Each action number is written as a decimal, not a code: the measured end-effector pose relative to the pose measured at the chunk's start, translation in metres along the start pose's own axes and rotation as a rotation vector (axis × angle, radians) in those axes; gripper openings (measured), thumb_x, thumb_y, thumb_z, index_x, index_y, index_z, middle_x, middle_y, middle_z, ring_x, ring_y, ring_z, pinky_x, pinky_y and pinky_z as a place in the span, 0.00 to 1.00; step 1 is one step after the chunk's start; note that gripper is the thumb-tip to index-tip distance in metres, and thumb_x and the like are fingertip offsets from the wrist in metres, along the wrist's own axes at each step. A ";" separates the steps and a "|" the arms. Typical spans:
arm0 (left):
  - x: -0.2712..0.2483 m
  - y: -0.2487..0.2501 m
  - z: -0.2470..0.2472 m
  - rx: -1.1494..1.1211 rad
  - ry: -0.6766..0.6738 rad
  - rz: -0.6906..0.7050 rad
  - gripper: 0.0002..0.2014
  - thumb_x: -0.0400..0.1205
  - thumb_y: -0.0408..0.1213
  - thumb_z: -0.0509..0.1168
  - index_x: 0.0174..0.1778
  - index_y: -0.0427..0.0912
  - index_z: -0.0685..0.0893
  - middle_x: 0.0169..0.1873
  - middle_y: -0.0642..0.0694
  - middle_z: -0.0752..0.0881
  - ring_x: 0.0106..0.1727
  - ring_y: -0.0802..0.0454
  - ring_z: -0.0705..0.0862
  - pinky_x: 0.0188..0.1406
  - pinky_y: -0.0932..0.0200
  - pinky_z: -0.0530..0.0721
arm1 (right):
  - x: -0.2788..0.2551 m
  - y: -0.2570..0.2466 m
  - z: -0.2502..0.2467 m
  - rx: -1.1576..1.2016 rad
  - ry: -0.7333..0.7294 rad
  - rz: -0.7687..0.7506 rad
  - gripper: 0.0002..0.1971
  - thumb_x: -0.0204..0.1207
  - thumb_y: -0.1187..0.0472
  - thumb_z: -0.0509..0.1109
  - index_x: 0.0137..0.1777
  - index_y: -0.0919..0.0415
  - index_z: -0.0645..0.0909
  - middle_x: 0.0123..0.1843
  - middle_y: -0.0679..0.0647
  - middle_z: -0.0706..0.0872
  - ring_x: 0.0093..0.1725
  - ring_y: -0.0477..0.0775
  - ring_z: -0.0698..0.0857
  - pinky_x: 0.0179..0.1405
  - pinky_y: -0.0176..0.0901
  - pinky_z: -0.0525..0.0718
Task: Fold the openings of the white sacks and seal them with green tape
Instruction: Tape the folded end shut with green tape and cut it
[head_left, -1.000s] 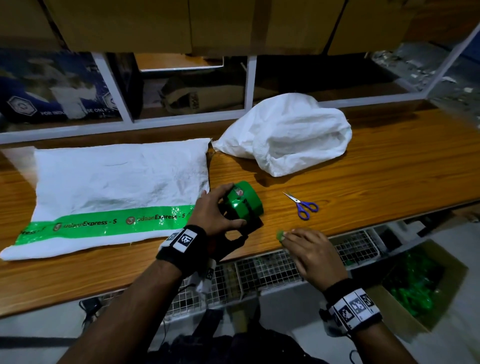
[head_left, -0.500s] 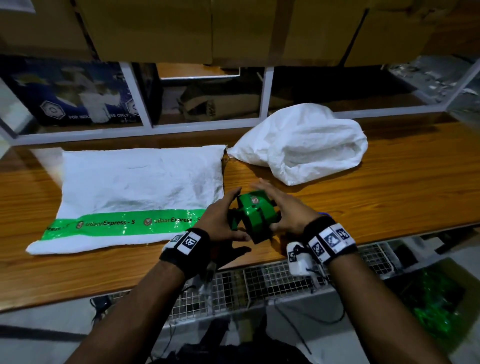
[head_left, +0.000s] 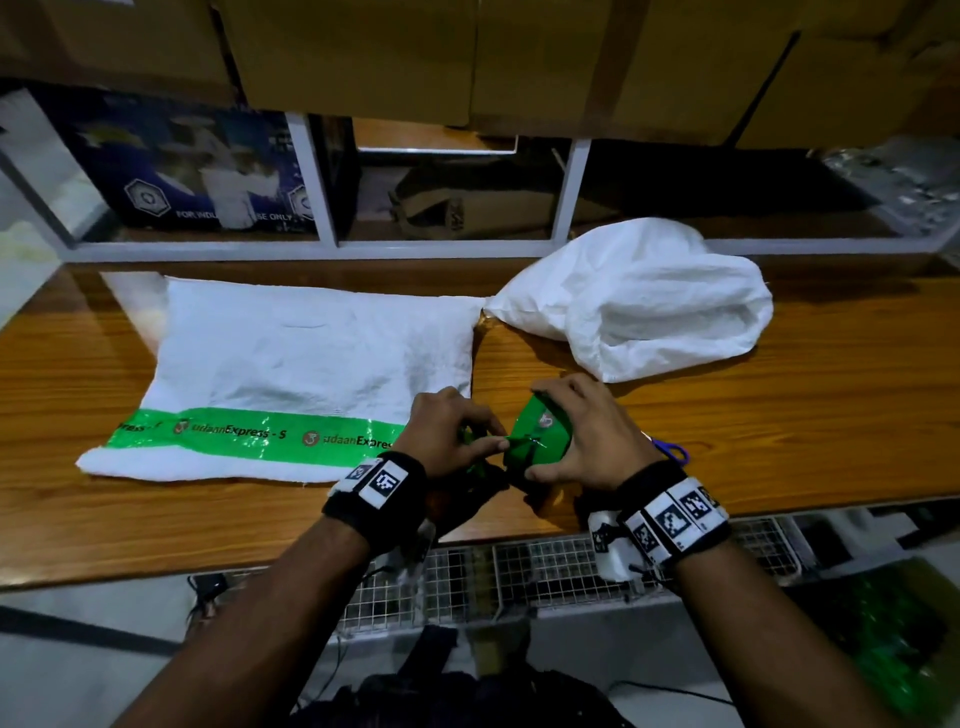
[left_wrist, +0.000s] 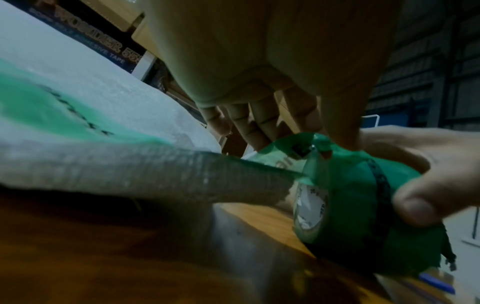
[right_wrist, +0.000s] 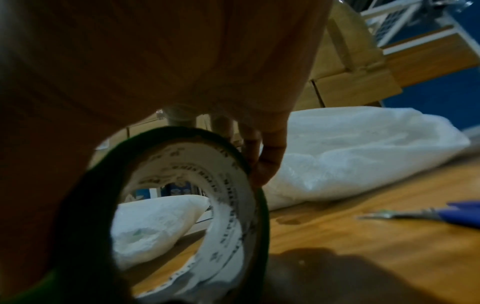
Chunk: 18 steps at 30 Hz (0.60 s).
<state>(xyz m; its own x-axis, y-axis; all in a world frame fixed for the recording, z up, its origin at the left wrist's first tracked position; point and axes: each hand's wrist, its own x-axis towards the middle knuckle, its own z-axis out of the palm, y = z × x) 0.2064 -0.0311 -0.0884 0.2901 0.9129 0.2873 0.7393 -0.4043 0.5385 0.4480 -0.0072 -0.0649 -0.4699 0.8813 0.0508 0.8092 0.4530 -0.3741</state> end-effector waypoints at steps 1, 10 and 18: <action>0.000 0.000 0.001 0.004 0.015 0.009 0.14 0.72 0.63 0.68 0.41 0.60 0.91 0.37 0.58 0.89 0.46 0.58 0.79 0.48 0.52 0.69 | -0.002 -0.001 0.002 0.002 0.022 0.011 0.52 0.50 0.31 0.81 0.78 0.39 0.65 0.69 0.49 0.70 0.69 0.55 0.71 0.62 0.55 0.82; -0.001 0.001 -0.002 0.124 0.168 0.155 0.10 0.73 0.56 0.70 0.40 0.57 0.93 0.33 0.58 0.87 0.46 0.53 0.80 0.47 0.57 0.61 | -0.010 -0.012 0.008 -0.068 0.203 0.155 0.49 0.50 0.30 0.75 0.76 0.38 0.69 0.68 0.50 0.73 0.66 0.56 0.68 0.59 0.58 0.81; -0.002 0.005 -0.009 0.088 -0.018 -0.083 0.15 0.73 0.56 0.77 0.51 0.53 0.90 0.43 0.53 0.89 0.45 0.52 0.86 0.45 0.54 0.81 | -0.014 -0.014 0.015 -0.238 0.264 0.241 0.48 0.51 0.30 0.76 0.75 0.43 0.71 0.74 0.52 0.74 0.63 0.60 0.69 0.54 0.54 0.79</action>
<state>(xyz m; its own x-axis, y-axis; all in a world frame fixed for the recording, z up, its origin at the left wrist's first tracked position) 0.2040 -0.0353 -0.0790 0.2361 0.9441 0.2301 0.8114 -0.3218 0.4880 0.4377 -0.0284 -0.0740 -0.1758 0.9560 0.2351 0.9582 0.2209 -0.1818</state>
